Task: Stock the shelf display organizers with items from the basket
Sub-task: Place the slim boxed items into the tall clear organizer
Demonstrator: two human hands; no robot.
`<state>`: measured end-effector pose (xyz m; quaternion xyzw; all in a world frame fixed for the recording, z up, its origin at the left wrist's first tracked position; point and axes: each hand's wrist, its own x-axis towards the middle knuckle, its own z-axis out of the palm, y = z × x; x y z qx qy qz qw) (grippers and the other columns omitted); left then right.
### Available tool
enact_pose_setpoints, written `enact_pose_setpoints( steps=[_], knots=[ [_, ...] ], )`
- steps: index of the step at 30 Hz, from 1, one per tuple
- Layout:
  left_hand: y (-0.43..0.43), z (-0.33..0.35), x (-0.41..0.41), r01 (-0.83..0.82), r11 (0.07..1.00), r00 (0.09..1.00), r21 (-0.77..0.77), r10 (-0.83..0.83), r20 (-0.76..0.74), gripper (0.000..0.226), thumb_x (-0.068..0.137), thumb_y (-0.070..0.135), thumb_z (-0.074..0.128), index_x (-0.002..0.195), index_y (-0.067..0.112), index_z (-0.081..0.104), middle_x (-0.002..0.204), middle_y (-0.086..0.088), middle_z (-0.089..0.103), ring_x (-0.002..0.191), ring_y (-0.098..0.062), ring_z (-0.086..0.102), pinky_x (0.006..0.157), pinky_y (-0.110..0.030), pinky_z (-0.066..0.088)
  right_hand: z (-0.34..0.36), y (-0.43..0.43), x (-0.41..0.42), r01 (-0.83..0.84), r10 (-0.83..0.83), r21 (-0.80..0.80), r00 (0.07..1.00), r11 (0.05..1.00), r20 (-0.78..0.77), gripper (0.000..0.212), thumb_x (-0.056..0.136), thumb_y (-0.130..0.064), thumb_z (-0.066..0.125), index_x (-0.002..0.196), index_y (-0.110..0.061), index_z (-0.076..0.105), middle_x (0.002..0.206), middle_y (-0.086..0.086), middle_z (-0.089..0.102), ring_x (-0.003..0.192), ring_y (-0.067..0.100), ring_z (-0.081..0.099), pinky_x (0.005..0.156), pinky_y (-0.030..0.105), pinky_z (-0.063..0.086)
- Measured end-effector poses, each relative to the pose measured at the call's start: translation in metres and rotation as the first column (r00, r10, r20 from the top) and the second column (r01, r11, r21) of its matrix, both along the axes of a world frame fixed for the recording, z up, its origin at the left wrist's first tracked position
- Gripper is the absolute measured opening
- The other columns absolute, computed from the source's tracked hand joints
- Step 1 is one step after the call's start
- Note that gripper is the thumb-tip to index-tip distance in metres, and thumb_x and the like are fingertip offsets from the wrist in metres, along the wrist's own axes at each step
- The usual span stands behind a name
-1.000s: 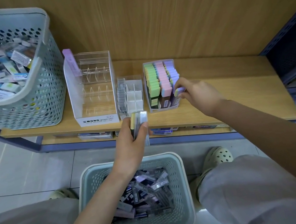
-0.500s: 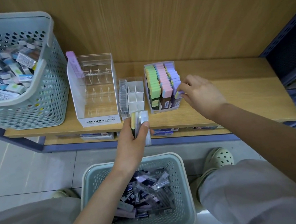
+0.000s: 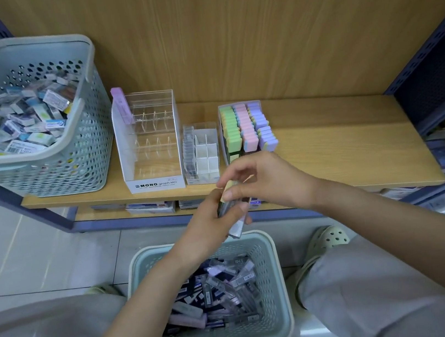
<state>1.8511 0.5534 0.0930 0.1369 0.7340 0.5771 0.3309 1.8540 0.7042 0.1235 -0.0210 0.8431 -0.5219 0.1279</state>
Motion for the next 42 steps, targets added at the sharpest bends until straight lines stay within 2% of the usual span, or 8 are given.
enact_pose_setpoints(
  steps=[4,8,14,23,27,32,38,42],
  knots=[
    [-0.006,0.005,0.001,0.043,0.997,0.995,0.065,-0.048,0.083,0.014,0.094,0.023,0.051,0.108,0.022,0.053,0.07,0.008,0.068,0.053,-0.004,0.054,0.05,-0.017,0.041,0.006,0.005,-0.003,0.137,-0.13,-0.07,0.987,0.988,0.093,0.022,0.071,-0.016,0.08,0.084,-0.028,0.067,0.085,-0.004,0.064,0.071,0.001,0.061,0.072,0.015,0.047],
    [-0.011,0.011,-0.001,0.057,0.992,0.988,0.116,-0.072,0.138,0.007,0.095,0.021,0.048,0.099,0.018,0.053,0.065,0.006,0.064,0.052,-0.009,0.053,0.051,-0.019,0.044,0.01,-0.001,-0.001,0.269,-0.233,-0.185,0.953,0.945,0.195,0.021,0.074,-0.012,0.078,0.09,-0.023,0.069,0.088,-0.002,0.065,0.075,0.001,0.062,0.069,0.014,0.047],
    [-0.014,0.019,-0.009,0.034,0.987,0.967,0.156,-0.072,0.245,0.011,0.094,0.023,0.049,0.101,0.016,0.054,0.067,0.006,0.062,0.052,-0.01,0.053,0.054,-0.02,0.046,0.015,-0.008,-0.003,0.516,-0.427,-0.402,0.855,0.757,0.293,0.022,0.079,-0.007,0.072,0.096,-0.018,0.064,0.097,0.001,0.065,0.077,0.004,0.064,0.065,0.014,0.05],
    [-0.015,0.029,-0.026,0.092,0.976,0.962,0.199,-0.139,0.236,0.009,0.096,0.017,0.046,0.091,0.014,0.053,0.067,0.005,0.061,0.051,-0.008,0.048,0.049,-0.019,0.04,0.025,-0.001,-0.016,0.523,-0.527,-0.394,0.843,0.756,0.109,0.019,0.081,-0.006,0.07,0.092,-0.021,0.065,0.082,-0.004,0.066,0.078,0.009,0.063,0.082,0.023,0.054],
    [-0.024,0.025,-0.037,0.132,0.983,0.964,0.127,-0.157,0.216,0.012,0.098,0.014,0.042,0.094,0.013,0.053,0.07,0.003,0.058,0.051,-0.007,0.048,0.05,-0.019,0.041,0.028,0.018,-0.033,0.608,-0.656,-0.381,0.755,0.697,0.005,0.019,0.082,-0.008,0.07,0.095,-0.02,0.066,0.093,0.001,0.066,0.08,0.006,0.061,0.074,0.015,0.052],
    [-0.039,0.008,-0.041,0.022,0.999,0.99,0.05,-0.028,0.139,0.014,0.1,0.017,0.04,0.093,0.015,0.052,0.073,0.002,0.057,0.058,-0.007,0.051,0.058,-0.021,0.044,0.014,0.043,-0.041,0.634,-0.641,-0.131,0.71,0.762,-0.292,0.021,0.076,-0.008,0.075,0.095,-0.017,0.069,0.077,-0.014,0.062,0.058,-0.011,0.052,0.062,0.005,0.04],
    [-0.035,-0.003,-0.045,-0.098,0.994,0.994,0.048,0.095,0.061,0.012,0.1,0.017,0.038,0.098,0.019,0.05,0.076,0.002,0.056,0.058,-0.004,0.054,0.058,-0.019,0.048,-0.022,0.041,-0.053,0.523,-0.459,0.106,0.815,0.846,-0.355,0.019,0.072,-0.009,0.078,0.083,-0.022,0.069,0.085,-0.011,0.063,0.07,-0.005,0.055,0.066,0.007,0.042],
    [-0.034,-0.007,-0.048,-0.121,0.992,0.992,0.034,0.119,0.047,0.013,0.1,0.016,0.038,0.095,0.022,0.048,0.079,0.001,0.056,0.061,-0.007,0.052,0.058,-0.018,0.048,-0.039,0.041,-0.058,0.426,-0.341,0.216,0.876,0.879,-0.341,0.019,0.073,-0.006,0.078,0.081,-0.021,0.068,0.082,-0.014,0.061,0.078,0.016,0.061,0.072,0.019,0.05]
  ],
)
